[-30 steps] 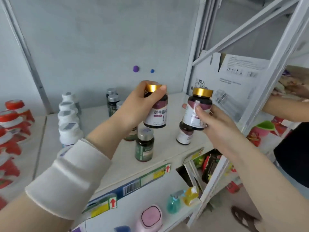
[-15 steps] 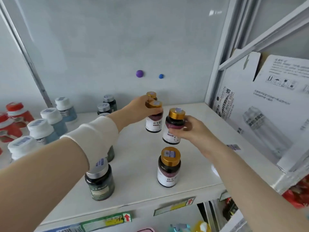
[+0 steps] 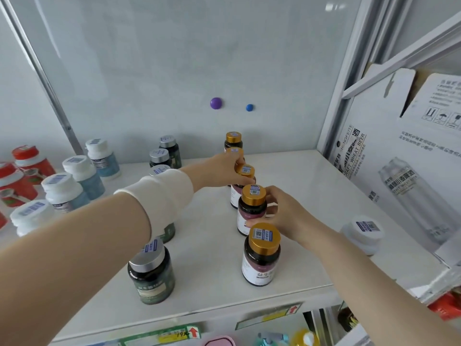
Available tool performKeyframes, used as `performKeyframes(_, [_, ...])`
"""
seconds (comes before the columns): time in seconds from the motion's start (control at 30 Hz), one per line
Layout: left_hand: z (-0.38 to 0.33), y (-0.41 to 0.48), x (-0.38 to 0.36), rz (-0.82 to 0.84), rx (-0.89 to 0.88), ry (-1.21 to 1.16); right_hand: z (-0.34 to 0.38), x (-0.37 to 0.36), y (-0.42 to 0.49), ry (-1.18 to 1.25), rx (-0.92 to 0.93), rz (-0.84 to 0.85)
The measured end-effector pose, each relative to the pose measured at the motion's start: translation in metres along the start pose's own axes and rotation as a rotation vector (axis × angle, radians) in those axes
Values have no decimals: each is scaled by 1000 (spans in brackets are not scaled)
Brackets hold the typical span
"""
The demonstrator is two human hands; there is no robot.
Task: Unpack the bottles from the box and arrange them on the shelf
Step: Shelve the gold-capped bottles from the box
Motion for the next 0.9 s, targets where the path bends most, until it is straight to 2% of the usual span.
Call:
performKeyframes(0.27, [0, 0, -1, 29, -27, 7, 2, -3, -2, -82, -10, 0])
performKeyframes(0.4, [-8, -9, 8, 25, -25, -7, 12, 11, -12, -44, -35, 40])
performKeyframes(0.53, [-22, -31, 39, -87, 10, 25, 42, 42, -26, -65, 0, 23])
performKeyframes(0.67, [-26, -75, 73, -217, 13, 431, 88, 42, -32, -234, 114, -97])
performKeyframes(0.8, [-12, -141, 86, -207, 116, 934, 123, -7, -41, -449, 294, -83])
performKeyframes(0.9, [4, -204, 92, -160, 276, 1055, 149, -61, -57, -567, 428, -48])
Point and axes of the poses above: each hand's wrist, its own y-axis towards the middle knuckle, its own x-axis out of the back of the hand, z = x × y, the point moved 1 cm from there along y, towards the middle knuckle, and after that the axes turned 6 degrees about -x, right-handed, at the moved point
